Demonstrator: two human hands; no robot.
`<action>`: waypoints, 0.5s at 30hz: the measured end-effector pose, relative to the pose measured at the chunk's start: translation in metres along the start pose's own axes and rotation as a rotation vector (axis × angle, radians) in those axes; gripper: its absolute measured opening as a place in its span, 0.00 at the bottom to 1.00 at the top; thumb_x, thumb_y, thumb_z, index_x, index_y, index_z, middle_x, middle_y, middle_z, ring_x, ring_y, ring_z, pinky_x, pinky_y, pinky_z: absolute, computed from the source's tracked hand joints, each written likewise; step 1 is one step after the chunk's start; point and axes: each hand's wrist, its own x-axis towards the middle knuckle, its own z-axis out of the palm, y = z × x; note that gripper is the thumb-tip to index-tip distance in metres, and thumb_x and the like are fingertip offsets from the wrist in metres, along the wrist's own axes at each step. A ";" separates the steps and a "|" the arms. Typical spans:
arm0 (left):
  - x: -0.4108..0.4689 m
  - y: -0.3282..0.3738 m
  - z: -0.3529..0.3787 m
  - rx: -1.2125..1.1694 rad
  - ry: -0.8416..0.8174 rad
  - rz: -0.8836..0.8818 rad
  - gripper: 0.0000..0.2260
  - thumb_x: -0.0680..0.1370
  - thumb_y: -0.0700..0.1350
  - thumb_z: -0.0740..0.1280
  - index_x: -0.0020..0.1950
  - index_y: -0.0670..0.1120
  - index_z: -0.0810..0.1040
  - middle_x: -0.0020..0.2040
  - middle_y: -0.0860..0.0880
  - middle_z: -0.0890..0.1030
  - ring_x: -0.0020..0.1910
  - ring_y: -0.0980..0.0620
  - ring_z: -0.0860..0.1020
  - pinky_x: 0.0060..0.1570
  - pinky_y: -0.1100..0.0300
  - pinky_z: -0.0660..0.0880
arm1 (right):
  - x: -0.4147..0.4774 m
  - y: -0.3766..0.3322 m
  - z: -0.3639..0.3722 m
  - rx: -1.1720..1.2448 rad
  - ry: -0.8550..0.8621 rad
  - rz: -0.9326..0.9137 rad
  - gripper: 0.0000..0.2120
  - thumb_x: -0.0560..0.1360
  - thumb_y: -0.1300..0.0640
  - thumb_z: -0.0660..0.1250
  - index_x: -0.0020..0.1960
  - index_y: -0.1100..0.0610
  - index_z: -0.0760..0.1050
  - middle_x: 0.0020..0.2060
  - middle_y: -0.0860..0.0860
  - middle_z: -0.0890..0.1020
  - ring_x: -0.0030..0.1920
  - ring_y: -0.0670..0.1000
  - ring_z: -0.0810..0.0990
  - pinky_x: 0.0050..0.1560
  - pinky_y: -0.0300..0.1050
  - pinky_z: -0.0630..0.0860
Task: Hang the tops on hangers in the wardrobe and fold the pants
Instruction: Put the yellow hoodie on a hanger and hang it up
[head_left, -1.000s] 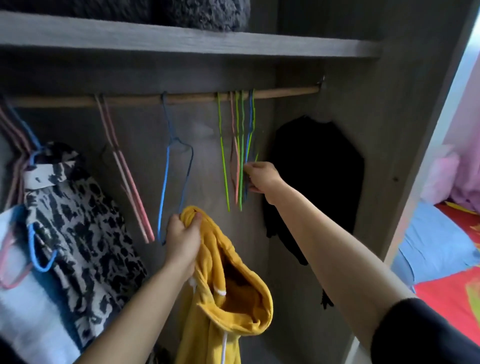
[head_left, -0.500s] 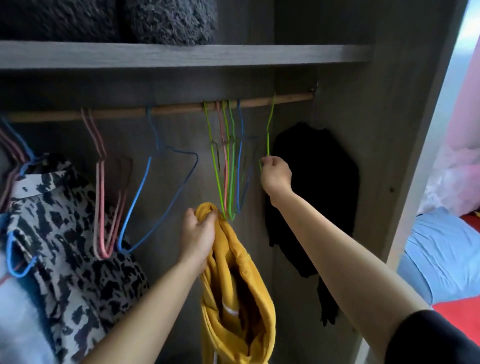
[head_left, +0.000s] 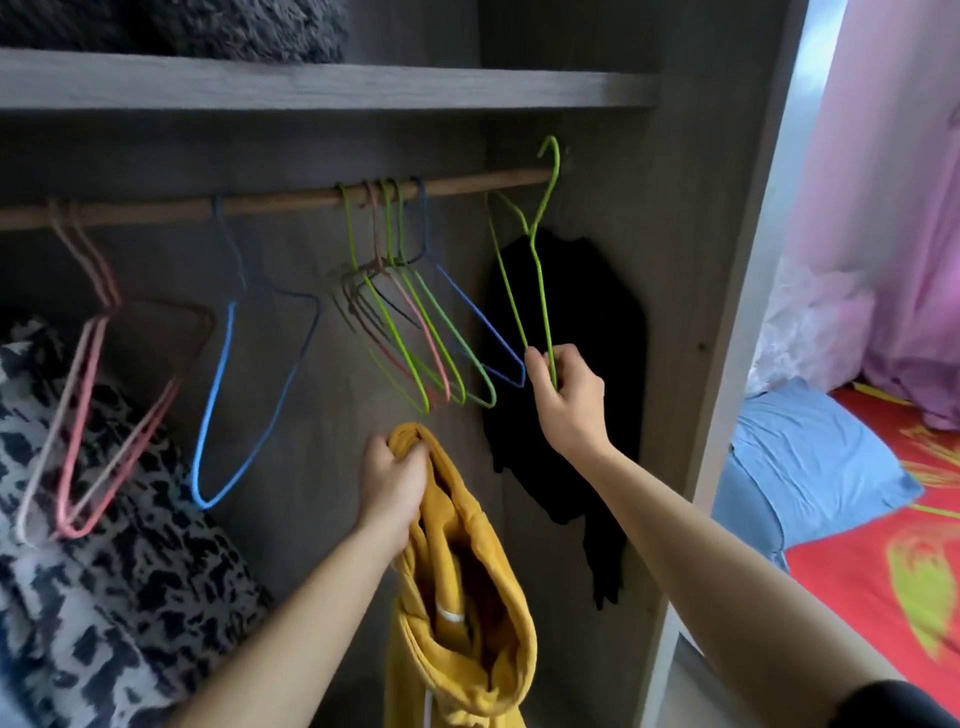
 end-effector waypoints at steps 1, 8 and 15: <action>0.000 0.000 0.002 0.007 -0.011 0.011 0.06 0.75 0.45 0.69 0.45 0.46 0.74 0.44 0.45 0.80 0.45 0.45 0.79 0.45 0.52 0.77 | -0.012 0.014 -0.007 -0.023 -0.014 0.030 0.19 0.79 0.42 0.65 0.38 0.56 0.67 0.28 0.50 0.74 0.28 0.45 0.73 0.32 0.45 0.72; -0.010 -0.018 0.009 0.099 -0.086 0.004 0.06 0.77 0.48 0.67 0.46 0.49 0.71 0.47 0.48 0.78 0.49 0.46 0.77 0.52 0.52 0.74 | -0.060 0.063 -0.033 -0.158 -0.059 0.362 0.13 0.81 0.42 0.62 0.47 0.52 0.73 0.35 0.48 0.79 0.33 0.44 0.79 0.31 0.40 0.72; -0.012 -0.037 0.022 0.266 -0.208 0.100 0.11 0.77 0.55 0.69 0.50 0.47 0.78 0.48 0.48 0.81 0.48 0.48 0.80 0.48 0.53 0.77 | -0.120 0.079 -0.078 -0.151 -0.038 0.354 0.21 0.78 0.37 0.65 0.37 0.51 0.69 0.26 0.49 0.74 0.26 0.44 0.74 0.30 0.36 0.73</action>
